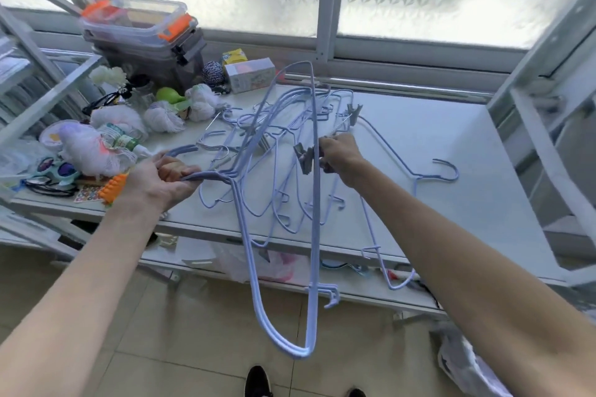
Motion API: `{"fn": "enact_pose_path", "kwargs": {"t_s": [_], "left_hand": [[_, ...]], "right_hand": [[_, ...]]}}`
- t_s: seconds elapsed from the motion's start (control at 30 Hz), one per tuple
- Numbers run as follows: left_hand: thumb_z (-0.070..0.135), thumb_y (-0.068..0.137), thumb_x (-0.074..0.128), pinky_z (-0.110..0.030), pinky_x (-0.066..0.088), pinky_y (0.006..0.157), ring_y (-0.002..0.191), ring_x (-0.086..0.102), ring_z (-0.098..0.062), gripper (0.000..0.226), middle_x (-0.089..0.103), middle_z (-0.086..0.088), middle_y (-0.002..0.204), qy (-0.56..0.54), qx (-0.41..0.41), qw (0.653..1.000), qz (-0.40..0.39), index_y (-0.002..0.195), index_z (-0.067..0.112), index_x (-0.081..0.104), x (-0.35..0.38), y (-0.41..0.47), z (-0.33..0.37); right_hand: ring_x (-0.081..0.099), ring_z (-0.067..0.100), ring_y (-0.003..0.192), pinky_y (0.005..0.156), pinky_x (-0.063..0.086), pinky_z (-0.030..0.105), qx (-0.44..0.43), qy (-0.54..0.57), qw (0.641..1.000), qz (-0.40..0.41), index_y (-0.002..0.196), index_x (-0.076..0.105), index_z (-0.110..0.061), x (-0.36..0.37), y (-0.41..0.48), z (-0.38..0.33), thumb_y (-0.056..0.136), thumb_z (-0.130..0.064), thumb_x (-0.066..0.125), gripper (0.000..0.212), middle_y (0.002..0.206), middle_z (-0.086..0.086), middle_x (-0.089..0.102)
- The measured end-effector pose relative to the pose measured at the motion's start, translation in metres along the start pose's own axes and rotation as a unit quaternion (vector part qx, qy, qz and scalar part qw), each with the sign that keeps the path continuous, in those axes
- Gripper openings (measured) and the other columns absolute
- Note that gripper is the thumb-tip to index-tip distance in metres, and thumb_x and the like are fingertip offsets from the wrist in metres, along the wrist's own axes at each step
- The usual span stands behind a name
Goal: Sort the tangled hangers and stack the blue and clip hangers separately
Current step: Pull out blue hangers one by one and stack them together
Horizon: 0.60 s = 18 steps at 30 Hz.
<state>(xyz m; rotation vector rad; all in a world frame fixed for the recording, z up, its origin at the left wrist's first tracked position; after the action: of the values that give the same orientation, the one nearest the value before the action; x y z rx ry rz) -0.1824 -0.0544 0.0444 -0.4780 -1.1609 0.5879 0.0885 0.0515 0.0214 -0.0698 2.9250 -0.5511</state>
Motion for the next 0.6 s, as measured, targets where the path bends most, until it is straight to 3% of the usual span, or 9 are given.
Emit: {"fn": "enact_pose_path", "kwargs": {"t_s": [0.13, 0.23, 0.3, 0.37, 0.53, 0.6], "left_hand": [[0.026, 0.103, 0.029, -0.020, 0.024, 0.043, 0.031, 0.012, -0.013, 0.061, 0.015, 0.005, 0.036, -0.004, -0.006, 1.000, 0.001, 0.043, 0.018, 0.024, -0.006, -0.002, 0.009], [0.026, 0.104, 0.026, -0.018, 0.022, 0.047, 0.031, 0.012, -0.013, 0.066, 0.014, 0.005, 0.034, -0.014, -0.008, 1.000, 0.007, 0.038, 0.016, 0.023, -0.015, -0.002, 0.025], [0.025, 0.103, 0.024, -0.016, 0.019, 0.054, 0.031, 0.013, -0.013, 0.069, 0.013, 0.004, 0.034, -0.005, -0.002, 1.000, 0.014, 0.035, 0.015, 0.022, -0.020, 0.000, 0.037], [0.025, 0.103, 0.024, -0.018, 0.018, 0.057, 0.034, 0.013, -0.012, 0.068, 0.013, 0.004, 0.034, -0.009, -0.001, 1.000, 0.018, 0.036, 0.015, 0.021, -0.025, 0.002, 0.047], [0.023, 0.103, 0.025, -0.017, 0.020, 0.065, 0.037, 0.012, -0.011, 0.065, 0.013, 0.005, 0.035, -0.022, 0.000, 0.999, 0.034, 0.038, 0.016, 0.020, -0.032, 0.010, 0.059], [0.026, 0.104, 0.023, -0.017, 0.019, 0.066, 0.035, 0.012, -0.011, 0.068, 0.012, 0.004, 0.034, -0.018, -0.001, 0.999, 0.040, 0.037, 0.016, 0.020, -0.034, 0.012, 0.054]], "right_hand": [[0.038, 0.011, 0.027, 0.037, 0.030, 0.015, 0.012, -0.014, 1.000, -0.009, 0.079, 0.060, 0.003, 0.009, -0.004, 0.008, 0.089, 0.000, 0.053, 0.012, 0.038, 0.000, 0.057], [0.039, 0.015, 0.032, 0.039, 0.031, 0.018, 0.017, -0.019, 1.000, 0.011, 0.090, 0.065, 0.010, 0.023, -0.004, 0.014, 0.087, -0.002, 0.055, 0.017, 0.058, 0.015, 0.064], [0.042, 0.021, 0.041, 0.044, 0.034, 0.025, 0.008, -0.022, 0.999, 0.049, 0.084, 0.065, 0.011, 0.030, -0.005, 0.017, 0.084, -0.004, 0.058, 0.017, 0.071, 0.024, 0.063], [0.047, 0.023, 0.046, 0.050, 0.039, 0.032, -0.017, -0.060, 0.993, 0.101, 0.071, 0.062, 0.004, 0.036, -0.008, 0.017, 0.078, -0.007, 0.062, 0.013, 0.064, 0.021, 0.057], [0.047, 0.018, 0.040, 0.044, 0.041, 0.029, -0.099, -0.175, 0.973, 0.114, 0.055, 0.056, 0.011, 0.050, -0.026, 0.013, 0.070, -0.008, 0.060, 0.025, 0.049, 0.027, 0.052], [0.046, 0.018, 0.042, 0.042, 0.041, 0.027, -0.120, -0.216, 0.961, 0.122, 0.054, 0.056, 0.007, 0.048, -0.033, 0.011, 0.071, -0.008, 0.060, 0.023, 0.047, 0.017, 0.049]]}}
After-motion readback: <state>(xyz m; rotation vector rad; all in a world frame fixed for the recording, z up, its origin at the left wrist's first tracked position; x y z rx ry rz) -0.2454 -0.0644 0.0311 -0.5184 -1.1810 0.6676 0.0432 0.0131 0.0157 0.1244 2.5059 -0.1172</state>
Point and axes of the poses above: each hand's wrist, its own y-axis towards the middle knuckle, its own x-axis out of the palm, z = x × y, the point moved 4 cm from there along y, towards the middle knuckle
